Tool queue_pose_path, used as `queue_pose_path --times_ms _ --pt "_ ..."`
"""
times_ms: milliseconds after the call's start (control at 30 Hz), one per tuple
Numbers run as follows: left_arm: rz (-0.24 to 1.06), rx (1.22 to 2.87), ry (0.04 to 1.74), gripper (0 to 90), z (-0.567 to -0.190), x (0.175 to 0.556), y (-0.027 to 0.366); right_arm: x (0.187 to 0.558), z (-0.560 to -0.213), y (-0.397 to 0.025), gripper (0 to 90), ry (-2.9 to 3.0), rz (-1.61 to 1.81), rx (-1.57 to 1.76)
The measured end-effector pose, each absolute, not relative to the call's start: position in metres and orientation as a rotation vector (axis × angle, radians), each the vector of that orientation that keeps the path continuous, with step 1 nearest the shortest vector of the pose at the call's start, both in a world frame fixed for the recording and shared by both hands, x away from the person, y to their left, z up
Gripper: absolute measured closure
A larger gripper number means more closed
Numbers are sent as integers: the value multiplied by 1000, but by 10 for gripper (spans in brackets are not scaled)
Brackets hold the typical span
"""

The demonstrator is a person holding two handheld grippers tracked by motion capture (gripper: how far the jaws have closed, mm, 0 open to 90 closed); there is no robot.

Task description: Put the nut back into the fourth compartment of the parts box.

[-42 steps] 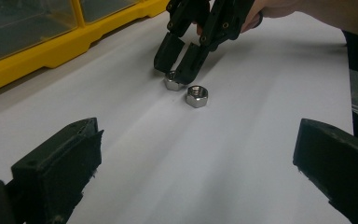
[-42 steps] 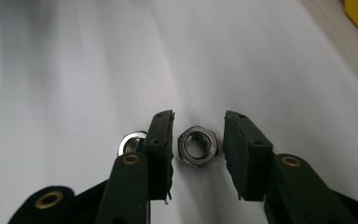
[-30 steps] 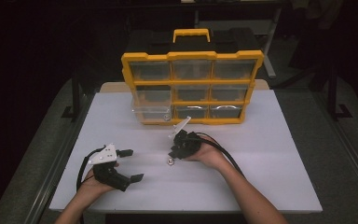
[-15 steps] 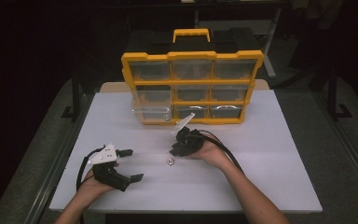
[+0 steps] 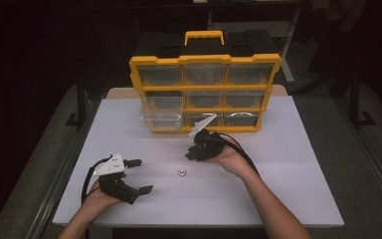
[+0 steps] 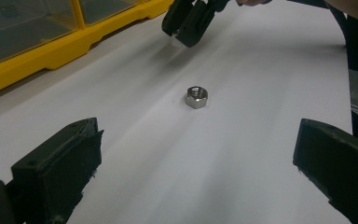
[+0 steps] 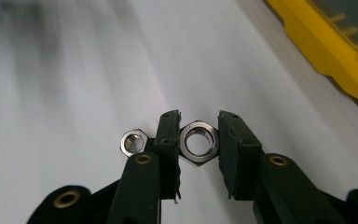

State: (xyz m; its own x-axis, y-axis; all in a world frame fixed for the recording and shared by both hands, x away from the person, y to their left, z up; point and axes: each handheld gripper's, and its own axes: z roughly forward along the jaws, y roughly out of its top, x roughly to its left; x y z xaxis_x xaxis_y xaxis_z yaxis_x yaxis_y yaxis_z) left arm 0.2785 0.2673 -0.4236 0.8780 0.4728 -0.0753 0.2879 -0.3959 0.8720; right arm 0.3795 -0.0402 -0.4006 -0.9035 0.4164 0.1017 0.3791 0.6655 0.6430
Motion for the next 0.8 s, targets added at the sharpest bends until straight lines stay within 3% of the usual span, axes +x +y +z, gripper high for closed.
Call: queue_pose_path --times_ms 800 --pt "223 2007 558 11 -423 279 268 379 -356 -57 689 2751 1143 748"
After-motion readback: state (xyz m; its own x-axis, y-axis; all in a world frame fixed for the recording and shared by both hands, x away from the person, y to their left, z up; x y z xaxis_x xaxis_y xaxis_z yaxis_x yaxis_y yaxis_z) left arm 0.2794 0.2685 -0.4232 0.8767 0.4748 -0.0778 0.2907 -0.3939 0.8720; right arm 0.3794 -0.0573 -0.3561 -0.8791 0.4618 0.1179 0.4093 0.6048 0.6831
